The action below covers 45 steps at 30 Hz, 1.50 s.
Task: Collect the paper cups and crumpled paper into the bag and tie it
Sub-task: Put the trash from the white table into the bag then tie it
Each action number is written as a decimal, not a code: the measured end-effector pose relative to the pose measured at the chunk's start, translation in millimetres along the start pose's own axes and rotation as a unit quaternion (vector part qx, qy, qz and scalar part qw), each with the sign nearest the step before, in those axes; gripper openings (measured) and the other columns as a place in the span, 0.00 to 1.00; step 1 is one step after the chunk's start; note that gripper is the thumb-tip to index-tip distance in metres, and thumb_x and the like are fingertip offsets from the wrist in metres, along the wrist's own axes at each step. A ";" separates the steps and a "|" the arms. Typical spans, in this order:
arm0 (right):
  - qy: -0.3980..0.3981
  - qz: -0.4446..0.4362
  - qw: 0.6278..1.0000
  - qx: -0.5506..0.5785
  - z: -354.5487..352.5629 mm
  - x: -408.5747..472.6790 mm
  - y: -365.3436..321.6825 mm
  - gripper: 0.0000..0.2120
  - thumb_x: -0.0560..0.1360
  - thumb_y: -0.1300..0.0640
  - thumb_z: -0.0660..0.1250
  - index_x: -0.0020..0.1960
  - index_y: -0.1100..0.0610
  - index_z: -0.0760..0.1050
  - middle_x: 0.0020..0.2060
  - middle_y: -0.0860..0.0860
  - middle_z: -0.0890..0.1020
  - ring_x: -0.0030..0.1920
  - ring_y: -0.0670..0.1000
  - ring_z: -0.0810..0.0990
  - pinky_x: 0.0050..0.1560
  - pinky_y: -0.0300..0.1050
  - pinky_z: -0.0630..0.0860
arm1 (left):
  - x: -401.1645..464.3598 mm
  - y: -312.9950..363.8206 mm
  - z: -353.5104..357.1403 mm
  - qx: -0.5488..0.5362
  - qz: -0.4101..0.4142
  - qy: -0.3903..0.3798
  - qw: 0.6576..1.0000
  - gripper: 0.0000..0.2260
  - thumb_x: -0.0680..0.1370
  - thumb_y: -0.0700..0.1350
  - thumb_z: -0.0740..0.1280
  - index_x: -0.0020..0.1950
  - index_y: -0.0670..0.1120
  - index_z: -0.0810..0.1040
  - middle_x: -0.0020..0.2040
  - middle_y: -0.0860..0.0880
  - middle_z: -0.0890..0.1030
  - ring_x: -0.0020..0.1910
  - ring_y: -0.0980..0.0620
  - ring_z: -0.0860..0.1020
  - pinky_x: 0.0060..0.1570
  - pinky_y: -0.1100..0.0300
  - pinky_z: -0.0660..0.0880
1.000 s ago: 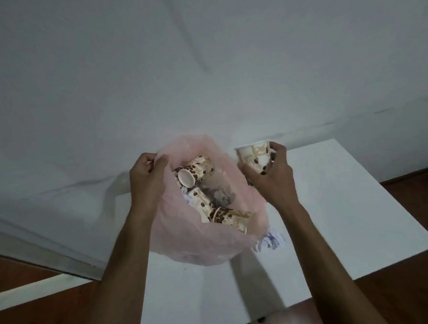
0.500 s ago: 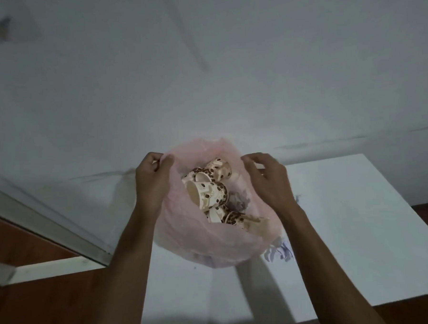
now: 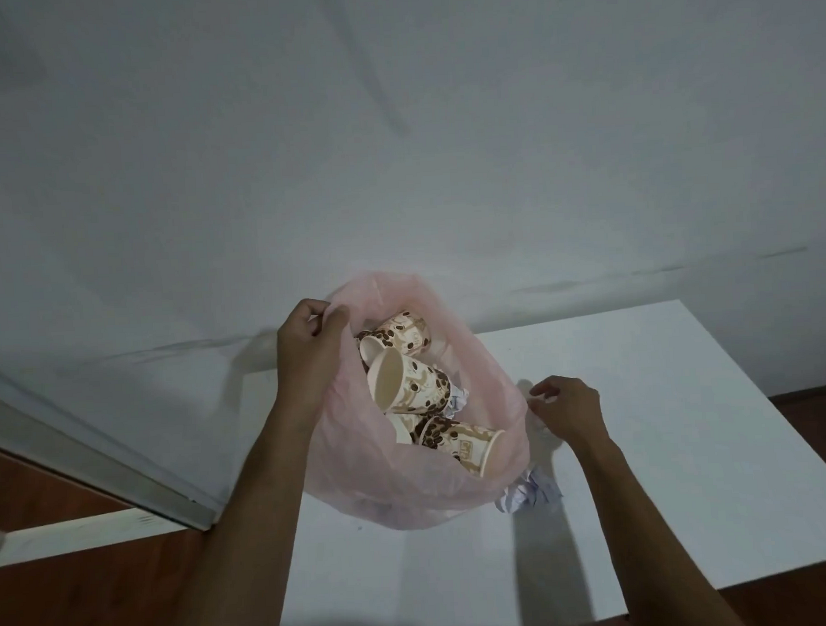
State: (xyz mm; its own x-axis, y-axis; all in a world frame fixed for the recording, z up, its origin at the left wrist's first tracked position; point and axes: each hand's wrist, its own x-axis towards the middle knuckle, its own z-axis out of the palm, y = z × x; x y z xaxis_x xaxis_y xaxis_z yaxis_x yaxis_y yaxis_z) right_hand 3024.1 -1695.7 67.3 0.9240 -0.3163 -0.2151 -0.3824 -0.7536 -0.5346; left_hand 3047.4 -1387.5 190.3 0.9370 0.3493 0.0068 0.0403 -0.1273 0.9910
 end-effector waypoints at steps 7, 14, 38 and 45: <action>0.185 -0.100 0.973 0.100 -41.4 -16.6 -50.6 0.06 0.73 0.53 0.73 0.44 0.57 0.83 0.40 0.51 0.85 0.39 0.46 0.78 0.41 0.35 0.65 | 2.3 1.0 -3.2 0.011 0.005 0.002 1.000 0.06 0.77 0.43 0.68 0.43 0.41 0.75 0.37 0.45 0.73 0.37 0.51 0.69 0.35 0.59 0.64; 0.212 -0.184 0.919 0.277 -55.5 -37.3 -131.8 0.10 0.72 0.49 0.74 0.48 0.53 0.80 0.44 0.46 0.82 0.43 0.40 0.79 0.41 0.26 0.70 | 3.7 2.7 -4.2 0.013 0.003 0.002 1.000 0.06 0.77 0.43 0.68 0.41 0.45 0.74 0.34 0.51 0.74 0.35 0.54 0.70 0.36 0.59 0.65; 0.010 0.062 0.995 0.076 -32.7 -75.0 -40.4 0.12 0.77 0.57 0.61 0.59 0.56 0.73 0.51 0.54 0.81 0.50 0.55 0.79 0.48 0.44 0.73 | -7.0 -12.2 2.1 0.012 0.010 -0.024 1.000 0.06 0.77 0.44 0.68 0.40 0.47 0.74 0.33 0.53 0.73 0.28 0.60 0.69 0.32 0.62 0.66; -0.171 0.108 0.979 0.034 -8.2 -107.1 -13.1 0.19 0.68 0.42 0.72 0.55 0.51 0.76 0.46 0.49 0.82 0.41 0.50 0.84 0.37 0.45 0.83 | -4.7 -14.3 3.5 -0.005 0.009 -0.019 1.000 0.07 0.76 0.44 0.68 0.38 0.50 0.74 0.35 0.54 0.74 0.32 0.58 0.71 0.35 0.63 0.67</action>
State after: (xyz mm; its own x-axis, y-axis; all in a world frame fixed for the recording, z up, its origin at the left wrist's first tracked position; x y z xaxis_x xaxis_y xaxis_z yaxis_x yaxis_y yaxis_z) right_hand 2930.1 -1656.7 104.1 0.7748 -0.2437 -0.5834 -0.5779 -0.6471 -0.4973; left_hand 3043.7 -1390.6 175.7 0.9501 0.3113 0.0188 0.0207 -0.1231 0.9922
